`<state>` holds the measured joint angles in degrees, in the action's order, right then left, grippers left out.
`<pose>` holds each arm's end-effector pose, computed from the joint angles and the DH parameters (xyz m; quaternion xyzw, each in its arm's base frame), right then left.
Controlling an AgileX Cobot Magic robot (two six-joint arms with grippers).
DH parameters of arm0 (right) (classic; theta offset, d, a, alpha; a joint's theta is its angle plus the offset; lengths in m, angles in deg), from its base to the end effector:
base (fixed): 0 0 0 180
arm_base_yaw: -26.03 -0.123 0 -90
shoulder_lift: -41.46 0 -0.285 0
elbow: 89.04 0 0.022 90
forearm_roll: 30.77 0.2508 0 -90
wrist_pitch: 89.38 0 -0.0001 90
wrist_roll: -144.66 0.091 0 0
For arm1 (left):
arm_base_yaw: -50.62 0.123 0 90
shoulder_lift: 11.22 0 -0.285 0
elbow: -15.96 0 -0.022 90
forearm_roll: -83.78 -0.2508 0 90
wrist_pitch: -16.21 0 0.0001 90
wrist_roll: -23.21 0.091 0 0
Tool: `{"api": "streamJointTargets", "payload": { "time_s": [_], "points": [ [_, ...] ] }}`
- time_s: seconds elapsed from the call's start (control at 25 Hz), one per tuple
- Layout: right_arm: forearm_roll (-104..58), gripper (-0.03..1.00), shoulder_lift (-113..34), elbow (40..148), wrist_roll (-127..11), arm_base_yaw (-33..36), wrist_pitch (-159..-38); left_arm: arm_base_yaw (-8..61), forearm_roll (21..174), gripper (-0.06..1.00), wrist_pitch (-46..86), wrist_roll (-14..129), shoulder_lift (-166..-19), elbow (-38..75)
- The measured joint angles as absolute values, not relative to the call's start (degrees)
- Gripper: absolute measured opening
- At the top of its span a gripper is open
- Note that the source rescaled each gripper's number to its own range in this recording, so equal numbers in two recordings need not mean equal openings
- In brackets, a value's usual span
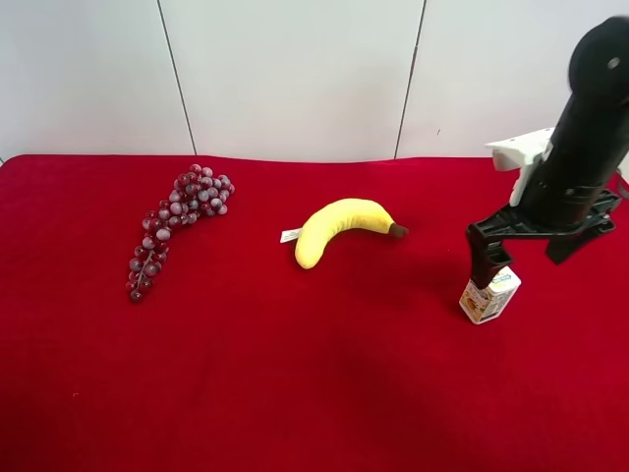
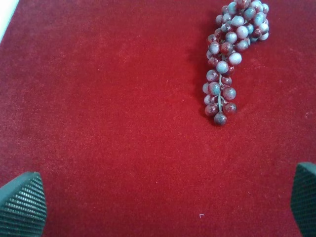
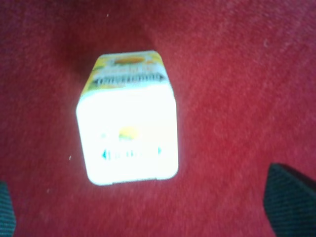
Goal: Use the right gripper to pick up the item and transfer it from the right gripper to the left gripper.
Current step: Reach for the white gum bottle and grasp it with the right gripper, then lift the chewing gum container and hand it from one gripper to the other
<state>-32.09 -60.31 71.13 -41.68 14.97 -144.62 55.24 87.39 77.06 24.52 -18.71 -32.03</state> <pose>0.2832 0.0536 0.1985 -0.1574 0.9871 -0.0085 0.0279 -0.0065 -0.0056 0.2801 -0.0230 0.8488 -0.0042 0.5281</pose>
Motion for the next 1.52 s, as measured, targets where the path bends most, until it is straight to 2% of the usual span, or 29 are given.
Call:
{"api": "streamJointTargets", "payload": {
  "time_s": [0.52, 0.72, 0.88, 1.0, 1.08, 1.12, 1.52],
  "points": [
    [-33.16, 0.95, -65.91, 71.18, -42.72, 14.9, -141.02, 55.24, 87.39, 1.0, 77.06, 24.52, -18.71, -32.03],
    [-33.04, 0.79, -67.67, 71.18, -43.13, 14.9, -140.84, 55.24, 87.39, 1.0, 77.06, 24.52, -18.71, -32.03],
    [-32.99, 0.61, -67.7, 71.18, -43.19, 14.9, -140.4, 55.24, 87.39, 1.0, 77.06, 24.52, -18.71, -32.03],
    [-32.99, 0.36, -67.7, 71.18, -43.26, 14.9, -139.93, 55.24, 87.39, 1.0, 77.06, 24.52, -18.71, -32.03],
    [-32.93, 0.09, -67.7, 71.18, -43.26, 14.9, -139.72, 55.24, 87.39, 1.0, 77.06, 24.52, -18.71, -32.03],
    [-32.86, 0.0, -67.7, 71.18, -43.26, 14.9, -139.61, 55.24, 87.39, 1.0, 77.06, 24.52, -18.71, -32.03],
    [-32.69, 0.01, -67.64, 71.18, -43.26, 14.9, -139.51, 55.24, 87.39, 1.0, 77.06, 24.52, -18.71, -32.03]
  ]
}}
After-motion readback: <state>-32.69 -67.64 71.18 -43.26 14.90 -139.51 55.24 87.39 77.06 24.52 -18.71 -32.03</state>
